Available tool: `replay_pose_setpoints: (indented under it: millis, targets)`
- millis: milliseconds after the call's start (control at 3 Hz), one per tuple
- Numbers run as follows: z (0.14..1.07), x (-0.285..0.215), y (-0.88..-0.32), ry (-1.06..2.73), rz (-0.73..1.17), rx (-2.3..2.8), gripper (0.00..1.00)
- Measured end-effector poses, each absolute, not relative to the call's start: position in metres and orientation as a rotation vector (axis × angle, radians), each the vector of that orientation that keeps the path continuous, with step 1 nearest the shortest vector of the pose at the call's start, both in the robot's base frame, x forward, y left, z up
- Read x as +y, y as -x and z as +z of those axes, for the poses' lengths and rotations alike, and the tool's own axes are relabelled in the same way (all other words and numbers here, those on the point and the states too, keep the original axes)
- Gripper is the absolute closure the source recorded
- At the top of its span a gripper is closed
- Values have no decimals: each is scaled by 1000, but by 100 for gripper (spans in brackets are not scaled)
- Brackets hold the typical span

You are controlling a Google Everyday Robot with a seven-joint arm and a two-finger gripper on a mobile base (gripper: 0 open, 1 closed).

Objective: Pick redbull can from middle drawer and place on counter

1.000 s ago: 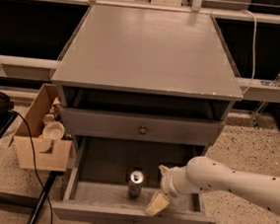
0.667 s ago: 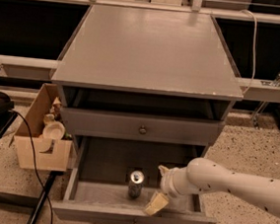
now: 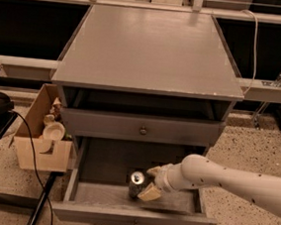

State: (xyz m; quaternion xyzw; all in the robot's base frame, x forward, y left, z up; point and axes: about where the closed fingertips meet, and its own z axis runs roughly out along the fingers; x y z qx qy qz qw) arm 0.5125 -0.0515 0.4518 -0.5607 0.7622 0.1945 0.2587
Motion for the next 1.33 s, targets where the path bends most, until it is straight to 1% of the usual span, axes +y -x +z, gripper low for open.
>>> replay_pose_setpoints:
  millis: [333, 667, 1000, 1333]
  targets:
    - [449, -43, -518, 1528, 539, 2052, 53]
    - [445, -35, -522, 1533, 548, 2040, 49]
    - [434, -22, -527, 1545, 574, 2029, 31]
    - [432, -17, -527, 1550, 582, 2023, 31]
